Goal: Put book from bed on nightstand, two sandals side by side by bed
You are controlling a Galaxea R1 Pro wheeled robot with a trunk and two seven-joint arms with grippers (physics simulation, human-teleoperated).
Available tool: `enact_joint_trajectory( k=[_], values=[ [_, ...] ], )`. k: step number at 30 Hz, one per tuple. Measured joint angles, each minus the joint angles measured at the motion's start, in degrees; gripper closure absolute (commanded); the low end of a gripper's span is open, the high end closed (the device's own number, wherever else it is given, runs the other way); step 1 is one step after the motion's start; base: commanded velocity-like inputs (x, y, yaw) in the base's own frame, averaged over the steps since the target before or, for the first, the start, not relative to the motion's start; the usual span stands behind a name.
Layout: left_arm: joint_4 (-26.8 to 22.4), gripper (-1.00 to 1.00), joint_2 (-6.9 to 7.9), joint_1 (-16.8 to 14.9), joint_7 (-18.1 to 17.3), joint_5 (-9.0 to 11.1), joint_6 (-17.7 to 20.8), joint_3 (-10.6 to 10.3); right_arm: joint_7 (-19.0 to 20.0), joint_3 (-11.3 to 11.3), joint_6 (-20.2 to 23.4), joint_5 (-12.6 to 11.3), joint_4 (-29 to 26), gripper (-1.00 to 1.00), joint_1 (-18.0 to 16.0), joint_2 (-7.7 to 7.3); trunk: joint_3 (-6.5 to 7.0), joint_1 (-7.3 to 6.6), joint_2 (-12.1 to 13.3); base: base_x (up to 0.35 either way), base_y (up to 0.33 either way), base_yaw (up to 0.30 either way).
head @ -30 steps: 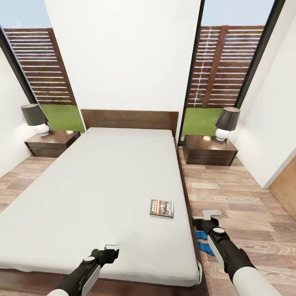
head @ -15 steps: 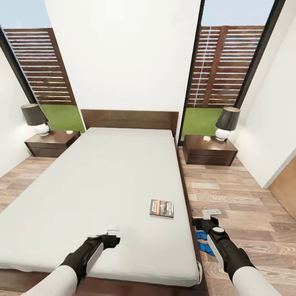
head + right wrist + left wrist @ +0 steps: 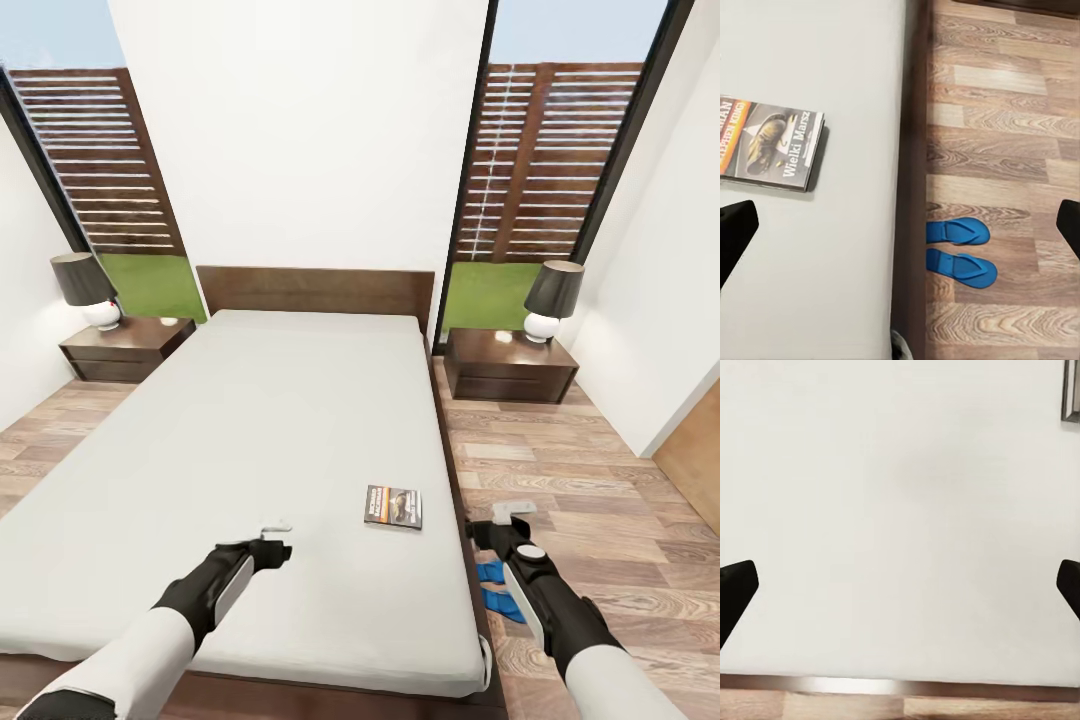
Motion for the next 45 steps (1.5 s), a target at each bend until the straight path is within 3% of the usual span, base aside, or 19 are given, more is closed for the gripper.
enact_joint_trajectory(
  k=[12, 16, 23, 45],
  values=[
    [-1.0, -1.00, 0.34, -0.2, 0.3, 0.1, 0.0, 0.0, 0.1, 0.1, 0.5, 0.1, -5.3, -1.00, 0.2, 0.00, 0.00, 0.00, 0.0, 0.000, 0.000, 0.000],
    [-1.5, -1.00, 0.38, -0.3, 0.1, 0.1, 0.1, 0.0, 0.2, 0.1, 5.2, -0.1, -10.6, -1.00, 0.4, -0.02, 0.01, 0.00, 0.0, 0.000, 0.000, 0.000],
    [-1.8, -1.00, 0.36, -0.2, -0.1, 0.2, 0.2, 0.0, 0.4, 0.1, 11.3, -0.3, -14.7, -1.00, 0.4, 0.01, 0.27, 0.00, 0.0, 0.000, 0.000, 0.000],
    [-1.9, -1.00, 0.22, -0.2, -0.3, 0.1, 0.3, 0.0, 0.3, -0.1, 13.4, -0.3, -15.9, -1.00, 0.9, 0.00, 2.24, 0.00, 0.0, 0.000, 0.000, 0.000]
  ],
)
